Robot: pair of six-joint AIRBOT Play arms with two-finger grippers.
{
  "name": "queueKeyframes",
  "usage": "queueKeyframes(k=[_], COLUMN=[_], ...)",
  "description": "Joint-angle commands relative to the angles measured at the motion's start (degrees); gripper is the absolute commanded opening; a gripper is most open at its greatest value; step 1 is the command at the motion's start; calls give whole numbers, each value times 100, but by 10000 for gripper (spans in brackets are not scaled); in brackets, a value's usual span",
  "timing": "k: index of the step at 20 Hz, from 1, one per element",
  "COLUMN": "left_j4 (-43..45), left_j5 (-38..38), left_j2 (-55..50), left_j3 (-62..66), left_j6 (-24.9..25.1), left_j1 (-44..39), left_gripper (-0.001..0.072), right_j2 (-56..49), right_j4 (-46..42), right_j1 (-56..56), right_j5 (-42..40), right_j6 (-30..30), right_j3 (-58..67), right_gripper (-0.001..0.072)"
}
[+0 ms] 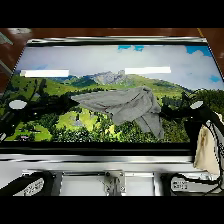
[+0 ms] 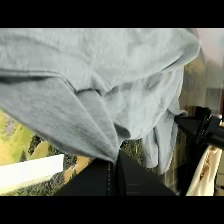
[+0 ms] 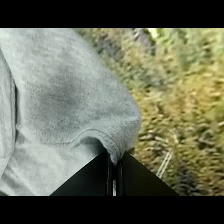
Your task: Fold the shirts.
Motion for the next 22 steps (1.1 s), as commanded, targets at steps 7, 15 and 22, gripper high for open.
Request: queueKeyframes(k=[7, 15, 22], left_j4=[-13, 4085, 3130], left_j5=[24, -1821, -2361], left_j2=[1821, 2090, 2396], left_j3=[2691, 6408, 6406], left_j6=[15, -1506, -1067], left_j1=[1381, 2675, 2677], left_gripper=[40, 40, 41], right_j2=[2601, 4015, 4079], right_j4=[791, -2378, -1305], right_j1=[63, 70, 68], right_j5=[1071, 1510, 1875], right_j6=[-957, 1064, 1185], right_j3=[2028, 5517, 5580], right_gripper=[63, 63, 63])
